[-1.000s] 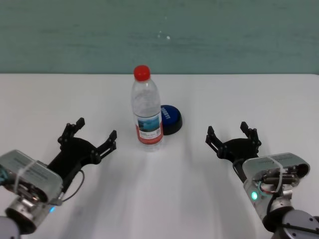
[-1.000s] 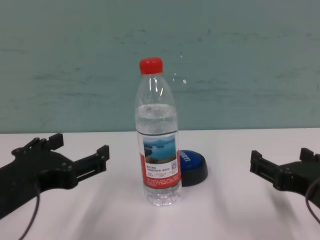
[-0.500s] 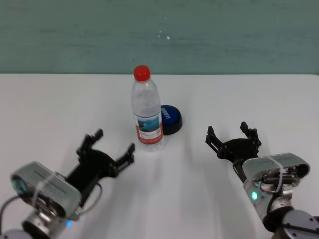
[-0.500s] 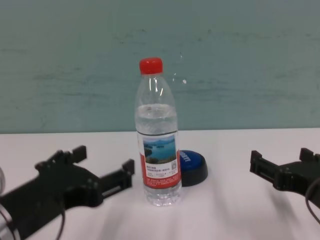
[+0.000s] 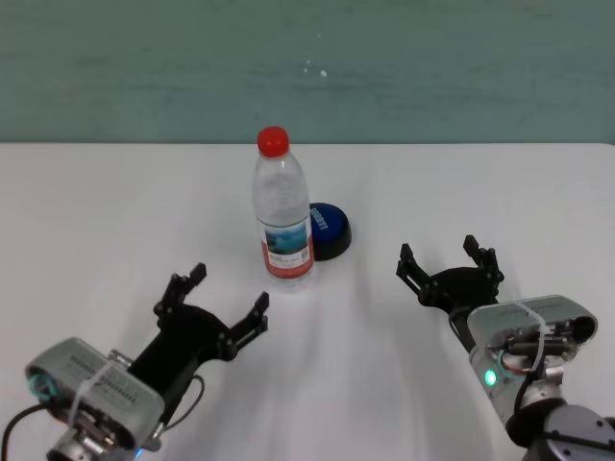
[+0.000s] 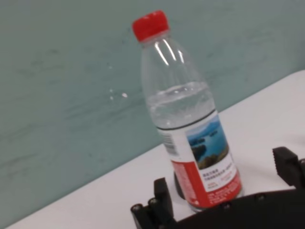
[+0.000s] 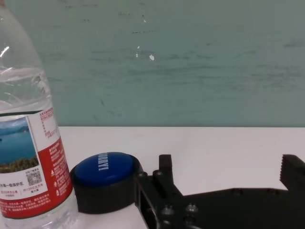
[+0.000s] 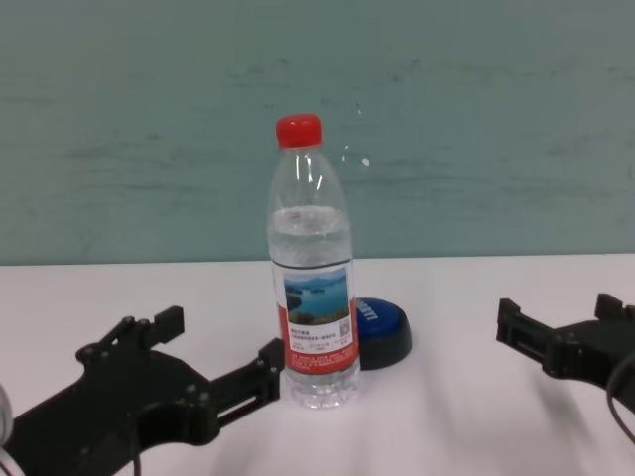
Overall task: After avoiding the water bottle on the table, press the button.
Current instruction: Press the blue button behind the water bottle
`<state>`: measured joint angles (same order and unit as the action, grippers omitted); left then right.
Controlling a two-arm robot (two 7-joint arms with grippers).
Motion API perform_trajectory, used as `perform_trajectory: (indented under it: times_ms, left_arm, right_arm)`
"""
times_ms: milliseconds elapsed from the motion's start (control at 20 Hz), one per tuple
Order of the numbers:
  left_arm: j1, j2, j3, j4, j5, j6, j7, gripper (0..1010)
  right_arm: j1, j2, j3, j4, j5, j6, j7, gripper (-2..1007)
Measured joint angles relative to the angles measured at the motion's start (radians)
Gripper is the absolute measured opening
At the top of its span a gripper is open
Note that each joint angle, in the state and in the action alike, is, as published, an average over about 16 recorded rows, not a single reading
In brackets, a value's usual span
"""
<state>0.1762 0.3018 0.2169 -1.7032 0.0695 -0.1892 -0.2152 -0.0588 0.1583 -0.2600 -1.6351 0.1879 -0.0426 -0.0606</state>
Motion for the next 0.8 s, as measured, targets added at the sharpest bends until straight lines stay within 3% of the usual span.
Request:
perform_trajectory:
  times_ms: [350, 800]
  left_arm:
    - [0.015, -0.019, -0.019, 0.005, 0.002, -0.025, 0.020, 1000]
    - [0.010, -0.027, -0.035, 0.035, -0.015, -0.044, 0.007, 1000]
  right_arm:
    - [0.000, 0.000, 0.000, 0.000, 0.000, 0.000, 0.000, 1004]
    - [0.000, 0.000, 0.000, 0.000, 0.000, 0.000, 0.000, 1004]
